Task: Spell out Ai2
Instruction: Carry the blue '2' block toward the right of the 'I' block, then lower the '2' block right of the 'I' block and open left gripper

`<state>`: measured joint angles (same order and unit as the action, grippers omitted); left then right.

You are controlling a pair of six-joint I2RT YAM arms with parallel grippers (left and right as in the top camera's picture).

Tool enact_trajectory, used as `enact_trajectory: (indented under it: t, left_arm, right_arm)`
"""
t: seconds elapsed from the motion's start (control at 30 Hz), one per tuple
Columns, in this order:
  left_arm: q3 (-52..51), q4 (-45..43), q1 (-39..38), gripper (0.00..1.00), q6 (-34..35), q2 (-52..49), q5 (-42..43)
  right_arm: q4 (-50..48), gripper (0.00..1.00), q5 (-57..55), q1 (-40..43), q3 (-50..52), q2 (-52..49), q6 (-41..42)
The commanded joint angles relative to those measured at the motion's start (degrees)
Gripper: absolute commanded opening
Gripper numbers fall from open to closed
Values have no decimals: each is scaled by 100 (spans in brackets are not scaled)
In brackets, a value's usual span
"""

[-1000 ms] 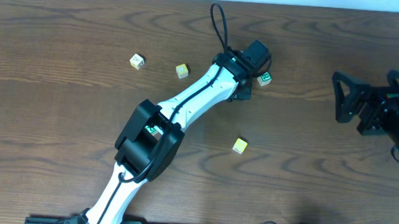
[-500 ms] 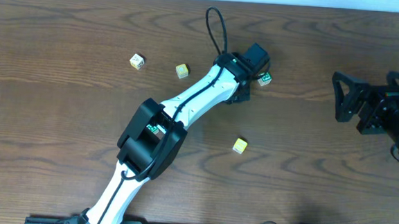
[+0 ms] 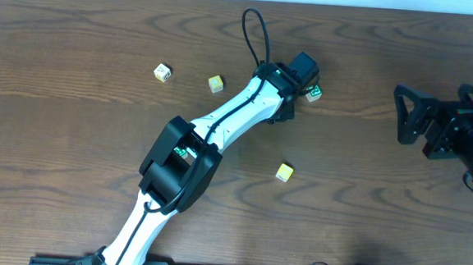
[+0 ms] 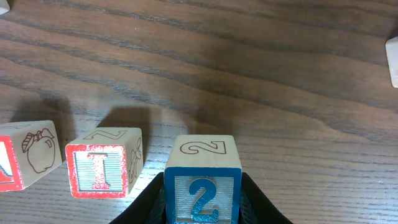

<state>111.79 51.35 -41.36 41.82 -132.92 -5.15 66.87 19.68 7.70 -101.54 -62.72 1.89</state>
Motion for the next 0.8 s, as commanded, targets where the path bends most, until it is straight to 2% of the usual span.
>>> enact_trajectory:
  t: [0.0, 0.47, 0.53, 0.6, 0.73, 0.77]
  left_arm:
    - [81, 22, -2, 6, 66, -199, -85]
    - [81, 17, 7, 6, 83, -273, -66]
    - [81, 20, 9, 13, 83, -273, -66]
    - [81, 22, 9, 25, 81, -273, -66]
    - [81, 22, 9, 31, 79, -273, -66]
    - [81, 24, 9, 38, 79, -273, -66]
  right_arm:
    - [26, 99, -20, 37, -2, 20, -68]
    - [26, 99, -20, 35, -2, -20, -68]
    - [26, 99, -20, 35, -2, -31, -68]
    - [26, 99, -20, 35, -2, -37, -68]
    - [26, 99, -20, 35, -2, -39, -68]
    - [26, 99, -20, 35, -2, -39, -68]
